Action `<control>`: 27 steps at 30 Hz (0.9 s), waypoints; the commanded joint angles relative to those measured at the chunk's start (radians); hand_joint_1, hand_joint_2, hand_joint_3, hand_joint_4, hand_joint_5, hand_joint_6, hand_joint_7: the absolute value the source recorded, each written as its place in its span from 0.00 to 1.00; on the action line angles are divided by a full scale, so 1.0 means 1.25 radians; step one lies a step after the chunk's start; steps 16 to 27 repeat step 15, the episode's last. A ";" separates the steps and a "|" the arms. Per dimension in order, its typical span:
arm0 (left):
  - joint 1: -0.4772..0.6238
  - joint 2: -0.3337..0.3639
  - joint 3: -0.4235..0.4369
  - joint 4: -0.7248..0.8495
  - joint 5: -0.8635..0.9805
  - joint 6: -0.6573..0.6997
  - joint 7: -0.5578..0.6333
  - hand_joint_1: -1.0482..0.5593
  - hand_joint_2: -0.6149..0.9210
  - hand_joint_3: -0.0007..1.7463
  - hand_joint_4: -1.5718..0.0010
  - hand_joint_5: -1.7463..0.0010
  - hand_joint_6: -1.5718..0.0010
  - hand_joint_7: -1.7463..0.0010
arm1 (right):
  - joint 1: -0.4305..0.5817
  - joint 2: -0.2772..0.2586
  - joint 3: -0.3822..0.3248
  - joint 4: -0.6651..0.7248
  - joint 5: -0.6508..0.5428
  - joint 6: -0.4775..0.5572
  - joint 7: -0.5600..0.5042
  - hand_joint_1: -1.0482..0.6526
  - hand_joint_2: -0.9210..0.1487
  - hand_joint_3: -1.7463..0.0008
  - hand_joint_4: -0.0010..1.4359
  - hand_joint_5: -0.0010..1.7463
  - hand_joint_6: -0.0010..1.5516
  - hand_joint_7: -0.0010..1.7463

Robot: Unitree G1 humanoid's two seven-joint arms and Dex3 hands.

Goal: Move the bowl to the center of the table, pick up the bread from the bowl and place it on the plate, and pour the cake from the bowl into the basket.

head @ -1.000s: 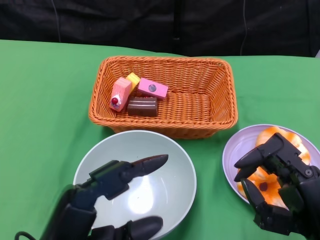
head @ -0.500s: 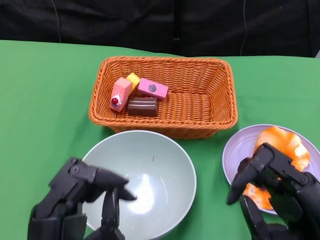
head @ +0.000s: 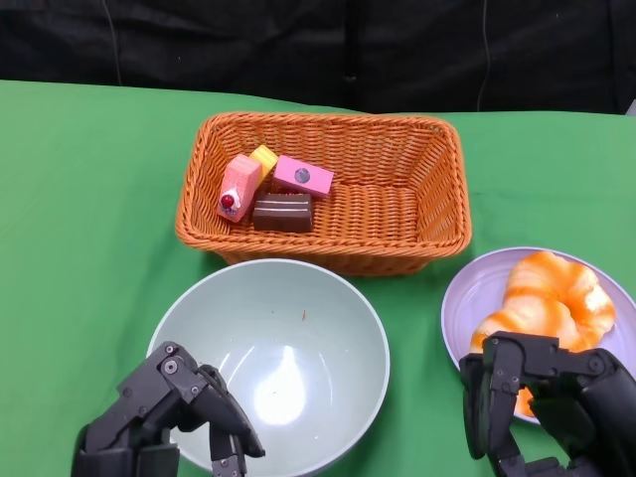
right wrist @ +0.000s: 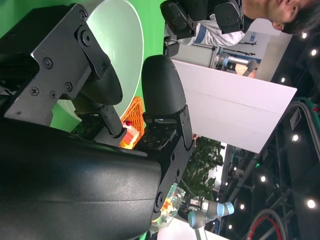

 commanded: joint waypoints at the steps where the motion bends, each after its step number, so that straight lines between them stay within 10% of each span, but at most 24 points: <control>1: -0.006 0.011 0.010 0.004 -0.020 -0.003 -0.011 0.70 0.61 0.93 0.40 0.00 0.51 0.02 | -0.009 -0.001 0.007 0.016 -0.016 -0.016 -0.001 0.73 0.63 0.00 0.74 1.00 0.58 0.99; 27: -0.009 0.026 0.024 -0.011 -0.027 0.040 -0.026 0.72 0.63 0.90 0.44 0.00 0.51 0.04 | -0.031 -0.005 0.007 0.054 -0.035 -0.045 -0.004 0.71 0.66 0.00 0.73 1.00 0.57 0.98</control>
